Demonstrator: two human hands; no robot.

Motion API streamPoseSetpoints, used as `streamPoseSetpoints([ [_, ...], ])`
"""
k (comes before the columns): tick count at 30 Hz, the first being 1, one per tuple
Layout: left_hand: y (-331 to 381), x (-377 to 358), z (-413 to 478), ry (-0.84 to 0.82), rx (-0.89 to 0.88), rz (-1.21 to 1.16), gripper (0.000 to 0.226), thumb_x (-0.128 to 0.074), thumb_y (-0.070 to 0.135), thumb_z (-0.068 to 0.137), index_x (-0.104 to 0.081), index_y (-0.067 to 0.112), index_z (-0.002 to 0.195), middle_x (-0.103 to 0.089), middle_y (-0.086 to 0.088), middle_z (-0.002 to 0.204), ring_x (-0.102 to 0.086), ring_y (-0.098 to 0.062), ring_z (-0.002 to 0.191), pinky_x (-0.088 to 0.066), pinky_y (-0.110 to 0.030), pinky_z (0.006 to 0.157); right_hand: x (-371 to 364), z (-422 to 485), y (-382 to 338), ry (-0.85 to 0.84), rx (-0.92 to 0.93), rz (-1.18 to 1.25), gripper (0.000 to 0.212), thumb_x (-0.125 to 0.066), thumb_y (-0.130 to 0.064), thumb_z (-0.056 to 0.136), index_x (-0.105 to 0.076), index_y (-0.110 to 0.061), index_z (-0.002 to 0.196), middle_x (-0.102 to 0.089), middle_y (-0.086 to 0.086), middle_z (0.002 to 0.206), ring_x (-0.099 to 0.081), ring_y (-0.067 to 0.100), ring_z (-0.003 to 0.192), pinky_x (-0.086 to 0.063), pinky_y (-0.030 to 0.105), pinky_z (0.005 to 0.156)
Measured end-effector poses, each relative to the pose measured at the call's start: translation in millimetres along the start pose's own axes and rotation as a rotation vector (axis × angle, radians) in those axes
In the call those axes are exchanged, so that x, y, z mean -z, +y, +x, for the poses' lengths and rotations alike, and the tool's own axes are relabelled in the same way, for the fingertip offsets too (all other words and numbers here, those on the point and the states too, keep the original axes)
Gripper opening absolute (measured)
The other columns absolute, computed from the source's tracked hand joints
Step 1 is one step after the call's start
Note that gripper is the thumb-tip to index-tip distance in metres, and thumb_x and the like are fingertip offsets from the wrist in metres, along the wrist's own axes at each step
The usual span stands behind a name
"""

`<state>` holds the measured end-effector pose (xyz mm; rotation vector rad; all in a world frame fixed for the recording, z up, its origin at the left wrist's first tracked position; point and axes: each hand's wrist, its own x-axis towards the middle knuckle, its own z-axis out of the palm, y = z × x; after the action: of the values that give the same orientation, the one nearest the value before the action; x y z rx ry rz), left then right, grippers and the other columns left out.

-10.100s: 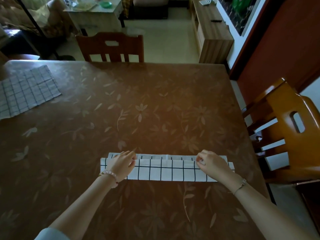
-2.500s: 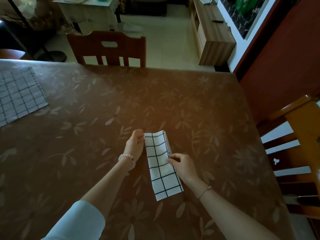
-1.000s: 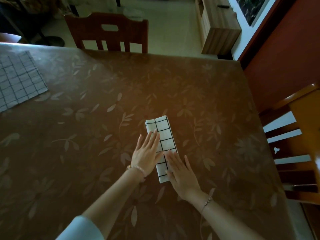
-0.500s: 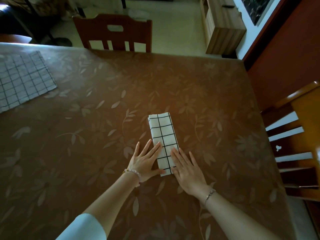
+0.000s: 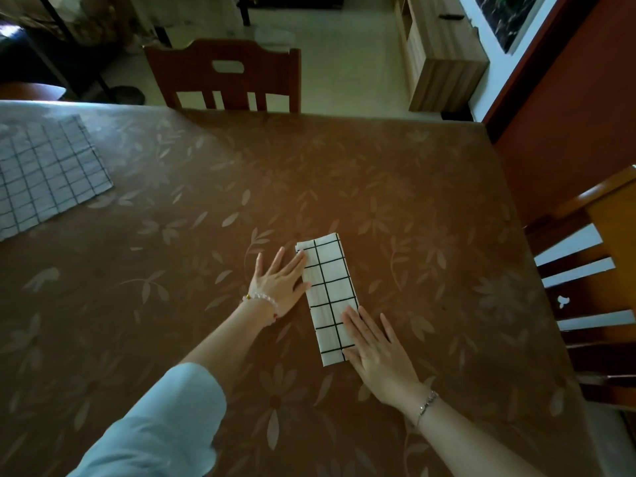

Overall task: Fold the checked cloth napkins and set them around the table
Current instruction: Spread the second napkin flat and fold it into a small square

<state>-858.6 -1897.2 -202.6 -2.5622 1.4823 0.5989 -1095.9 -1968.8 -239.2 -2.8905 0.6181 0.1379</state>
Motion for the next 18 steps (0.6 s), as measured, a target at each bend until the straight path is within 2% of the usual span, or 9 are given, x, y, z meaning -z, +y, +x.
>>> streamPoseSetpoints([
  [5,-8,14,22,-0.039,0.058,0.016,0.063,-0.011,0.061,0.092,0.01,0.035,0.145,0.015,0.019,0.152,0.02,-0.017,0.14,0.012,-0.056,0.111,1,0,-1,0.009,-0.003,0.021,0.058,-0.011,-0.047,0.1,-0.022,-0.016,0.147,-0.023,0.0,0.154,-0.017,0.013,0.141,-0.017,0.04,0.109],
  [10,0,18,21,-0.13,0.065,0.015,0.11,-0.029,0.088,0.066,0.014,0.027,0.145,0.02,0.013,0.152,0.024,-0.019,0.139,0.015,-0.06,0.107,5,2,-6,0.01,-0.048,0.131,0.062,-0.008,-0.055,0.097,-0.024,-0.021,0.146,-0.024,-0.005,0.153,-0.011,0.01,0.142,-0.006,0.038,0.113],
  [12,2,19,20,-0.153,0.059,0.026,0.121,-0.037,0.09,0.059,0.017,0.025,0.145,0.023,0.011,0.151,0.025,-0.02,0.138,0.013,-0.062,0.107,6,5,-11,0.02,-0.073,0.172,0.071,-0.007,-0.063,0.092,-0.029,-0.02,0.145,-0.023,-0.006,0.153,-0.012,0.011,0.142,-0.002,0.04,0.117],
  [14,1,18,19,-0.157,0.056,0.014,0.124,-0.04,0.09,0.057,0.018,0.024,0.144,0.024,0.011,0.151,0.025,-0.02,0.138,0.012,-0.064,0.107,7,5,-15,0.021,-0.086,0.151,0.071,-0.011,-0.064,0.091,-0.032,-0.02,0.143,-0.026,-0.006,0.152,-0.016,0.012,0.142,-0.004,0.042,0.117],
  [18,0,15,19,-0.143,0.045,-0.004,0.123,-0.04,0.089,0.057,0.019,0.025,0.144,0.025,0.011,0.151,0.023,-0.022,0.139,0.01,-0.063,0.108,4,-1,3,0.001,-0.041,0.227,0.06,-0.016,-0.055,0.091,-0.021,-0.03,0.146,-0.008,-0.017,0.153,0.005,0.003,0.141,0.001,0.039,0.116],
])
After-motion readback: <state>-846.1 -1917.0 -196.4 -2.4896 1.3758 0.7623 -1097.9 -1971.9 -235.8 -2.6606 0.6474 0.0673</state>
